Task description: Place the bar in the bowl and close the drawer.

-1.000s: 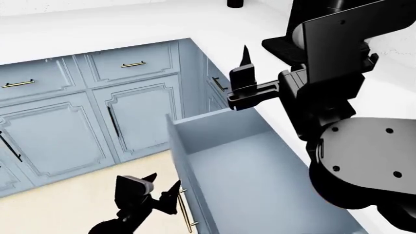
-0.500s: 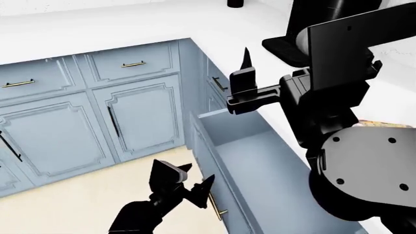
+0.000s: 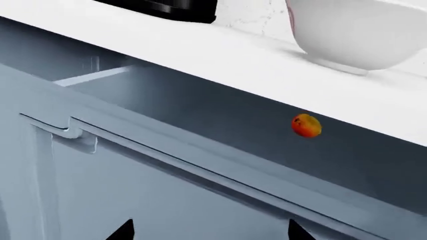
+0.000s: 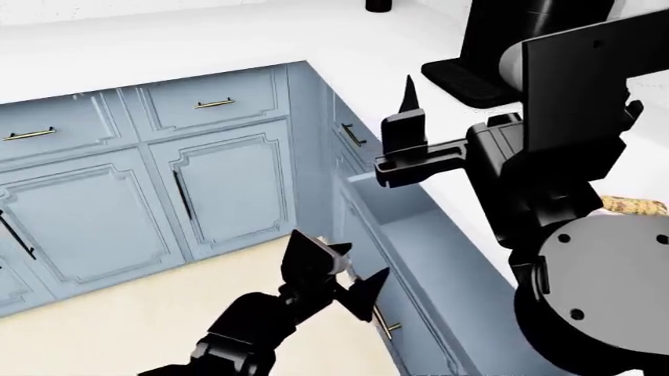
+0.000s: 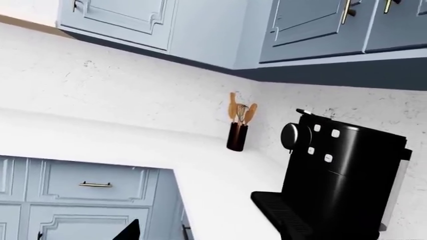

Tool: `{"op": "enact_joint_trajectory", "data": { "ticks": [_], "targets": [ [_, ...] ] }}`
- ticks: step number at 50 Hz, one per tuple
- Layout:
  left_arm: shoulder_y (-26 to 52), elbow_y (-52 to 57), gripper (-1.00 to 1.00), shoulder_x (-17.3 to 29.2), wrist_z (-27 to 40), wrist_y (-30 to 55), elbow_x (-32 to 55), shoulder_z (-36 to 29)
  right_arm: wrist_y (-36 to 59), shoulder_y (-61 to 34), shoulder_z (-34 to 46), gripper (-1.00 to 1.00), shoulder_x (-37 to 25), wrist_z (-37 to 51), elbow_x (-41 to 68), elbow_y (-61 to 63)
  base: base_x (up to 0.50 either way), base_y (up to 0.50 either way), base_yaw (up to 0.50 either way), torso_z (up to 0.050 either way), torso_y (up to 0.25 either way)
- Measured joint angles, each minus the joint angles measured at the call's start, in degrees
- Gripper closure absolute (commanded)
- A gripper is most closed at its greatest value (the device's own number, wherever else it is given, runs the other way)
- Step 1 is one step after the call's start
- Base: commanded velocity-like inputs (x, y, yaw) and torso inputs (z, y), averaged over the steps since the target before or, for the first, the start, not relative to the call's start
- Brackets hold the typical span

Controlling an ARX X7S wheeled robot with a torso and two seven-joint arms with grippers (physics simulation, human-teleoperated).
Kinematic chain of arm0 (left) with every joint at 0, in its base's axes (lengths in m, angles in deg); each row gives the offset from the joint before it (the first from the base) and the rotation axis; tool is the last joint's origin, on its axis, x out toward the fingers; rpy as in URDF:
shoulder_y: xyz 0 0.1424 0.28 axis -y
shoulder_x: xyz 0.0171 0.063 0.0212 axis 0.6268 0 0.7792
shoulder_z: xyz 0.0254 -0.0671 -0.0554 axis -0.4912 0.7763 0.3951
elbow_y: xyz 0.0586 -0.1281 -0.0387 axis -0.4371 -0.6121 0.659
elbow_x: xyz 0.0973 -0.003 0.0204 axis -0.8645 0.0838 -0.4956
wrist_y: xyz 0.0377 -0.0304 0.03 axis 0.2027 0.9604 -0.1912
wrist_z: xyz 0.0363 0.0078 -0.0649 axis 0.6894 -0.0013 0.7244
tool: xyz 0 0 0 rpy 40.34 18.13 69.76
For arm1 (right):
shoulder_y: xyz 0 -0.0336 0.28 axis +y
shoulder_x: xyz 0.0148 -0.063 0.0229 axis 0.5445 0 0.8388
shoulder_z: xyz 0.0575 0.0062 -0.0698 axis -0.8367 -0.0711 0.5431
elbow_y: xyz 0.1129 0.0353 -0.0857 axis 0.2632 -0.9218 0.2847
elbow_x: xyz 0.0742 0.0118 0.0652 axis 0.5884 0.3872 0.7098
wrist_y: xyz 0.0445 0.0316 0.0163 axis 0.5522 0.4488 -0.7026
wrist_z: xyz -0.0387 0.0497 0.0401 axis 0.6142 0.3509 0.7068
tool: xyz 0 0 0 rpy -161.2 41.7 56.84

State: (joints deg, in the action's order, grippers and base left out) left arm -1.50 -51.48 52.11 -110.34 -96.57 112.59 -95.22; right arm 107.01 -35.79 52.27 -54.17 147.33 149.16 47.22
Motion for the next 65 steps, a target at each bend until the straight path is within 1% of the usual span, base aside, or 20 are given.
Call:
{"op": "enact_joint_trajectory", "data": {
  "ticks": [10, 18, 23, 32, 35, 40, 48, 54, 59, 65],
  "targets": [
    [1.1, 1.2, -1.0, -0.4, 3.1, -1.5, 1.9, -4.8, -0.2, 0.0, -0.5, -1.0, -0.8, 1.2, 0.3, 1.5, 0.0, 0.0, 0.0, 0.0, 0.0],
    [1.5, -2.2, -1.0, -0.7, 4.3, -4.9, 2.4, -4.3, -0.5, 0.7, -0.5, -1.0, -0.4, 1.9, -0.5, 1.7, 0.0, 0.0, 0.0, 0.0, 0.0],
    [1.2, -3.9, -1.0, 0.1, 5.5, -6.1, -0.8, 0.1, -0.1, 0.4, -0.4, -1.0, 0.5, 2.5, -0.5, 1.4, 0.0, 0.0, 0.0, 0.0, 0.0],
    [0.2, -5.3, -1.0, 3.7, 8.9, -7.9, -11.9, 14.1, 0.8, -1.0, -0.4, -1.0, 4.3, 2.9, 0.3, -1.4, 0.0, 0.0, 0.0, 0.0, 0.0],
    [-1.0, -1.9, -1.0, 7.2, 12.9, -8.3, -15.2, 17.5, 1.3, -1.6, -0.3, -1.0, 6.7, 2.1, 0.5, -3.7, 0.0, 0.0, 0.0, 0.0, 0.0],
    [-5.2, 10.7, -1.0, 16.4, 24.0, -7.7, -20.0, 20.9, 1.8, -2.3, 0.2, -1.0, 11.9, -0.5, 0.5, -9.4, 0.0, 0.0, 0.0, 0.0, 0.0],
    [-12.6, 30.8, -1.0, 30.7, 42.1, -7.7, -26.4, 24.4, 1.6, -2.1, 1.8, -1.0, 22.0, -7.9, -0.7, -22.0, 0.0, 0.0, 0.0, 0.0, 0.0],
    [-18.6, 44.1, -1.0, 40.2, 53.8, -8.5, -30.5, 26.1, 0.2, -0.3, 2.6, -1.0, 29.1, -13.7, -1.8, -32.1, 0.0, 0.0, 0.0, 0.0, 0.0],
    [-23.1, 52.1, -1.0, 46.3, 61.5, -9.3, -33.3, 27.0, -0.9, 1.0, 2.8, -1.0, 34.8, -17.9, -1.8, -40.3, 0.0, 0.0, 0.0, 0.0, 0.0],
    [-27.7, 57.6, -1.0, 50.9, 67.9, -10.9, -35.6, 27.8, -2.8, 2.2, 4.0, -1.0, 41.2, -22.1, -1.8, -49.6, 0.0, 0.0, 0.0, 0.0, 0.0]
  ]
}}
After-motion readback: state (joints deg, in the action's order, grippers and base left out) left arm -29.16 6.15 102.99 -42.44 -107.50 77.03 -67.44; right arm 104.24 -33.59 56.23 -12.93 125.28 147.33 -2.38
